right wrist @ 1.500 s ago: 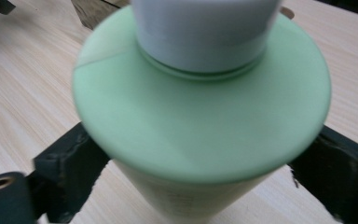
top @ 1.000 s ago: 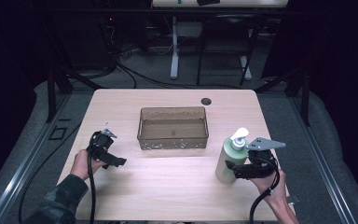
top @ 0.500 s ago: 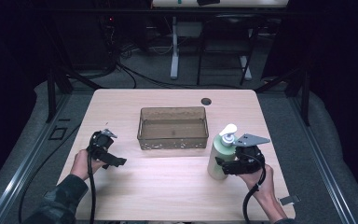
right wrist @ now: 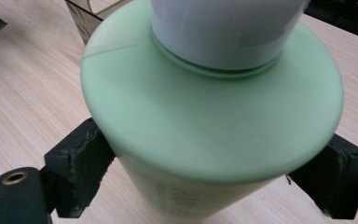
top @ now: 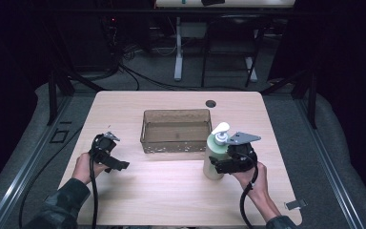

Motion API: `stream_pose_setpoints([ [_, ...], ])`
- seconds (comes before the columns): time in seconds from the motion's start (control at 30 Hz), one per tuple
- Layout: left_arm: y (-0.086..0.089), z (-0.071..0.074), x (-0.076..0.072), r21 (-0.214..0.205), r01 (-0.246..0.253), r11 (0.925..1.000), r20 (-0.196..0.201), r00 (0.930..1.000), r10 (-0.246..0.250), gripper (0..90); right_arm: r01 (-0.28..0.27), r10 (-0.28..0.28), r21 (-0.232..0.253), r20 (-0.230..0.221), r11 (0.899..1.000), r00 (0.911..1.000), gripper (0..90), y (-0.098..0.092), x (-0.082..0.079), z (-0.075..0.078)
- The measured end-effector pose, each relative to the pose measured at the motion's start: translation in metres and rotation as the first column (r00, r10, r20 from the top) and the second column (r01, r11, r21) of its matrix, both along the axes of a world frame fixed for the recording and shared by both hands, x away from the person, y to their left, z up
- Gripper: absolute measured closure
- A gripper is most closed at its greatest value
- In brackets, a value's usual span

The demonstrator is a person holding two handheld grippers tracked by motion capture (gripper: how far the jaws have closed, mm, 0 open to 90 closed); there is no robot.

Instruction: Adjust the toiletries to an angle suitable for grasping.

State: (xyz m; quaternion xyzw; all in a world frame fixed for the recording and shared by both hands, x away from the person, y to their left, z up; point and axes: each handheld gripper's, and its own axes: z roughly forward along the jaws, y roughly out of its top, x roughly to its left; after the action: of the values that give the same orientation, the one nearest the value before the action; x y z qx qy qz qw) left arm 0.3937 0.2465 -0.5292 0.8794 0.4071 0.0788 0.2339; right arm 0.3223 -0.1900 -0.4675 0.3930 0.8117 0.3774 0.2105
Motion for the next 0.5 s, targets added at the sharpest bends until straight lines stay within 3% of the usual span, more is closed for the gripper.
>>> stream_pose_setpoints([
  [0.5, 0.0, 0.0, 0.0, 0.003, 0.001, 1.0, 0.001, 1.0, -0.001, 0.0, -0.01, 0.009, -0.01, -0.004, 1.0, 0.9999, 12.0, 0.019, 0.009, -0.001],
])
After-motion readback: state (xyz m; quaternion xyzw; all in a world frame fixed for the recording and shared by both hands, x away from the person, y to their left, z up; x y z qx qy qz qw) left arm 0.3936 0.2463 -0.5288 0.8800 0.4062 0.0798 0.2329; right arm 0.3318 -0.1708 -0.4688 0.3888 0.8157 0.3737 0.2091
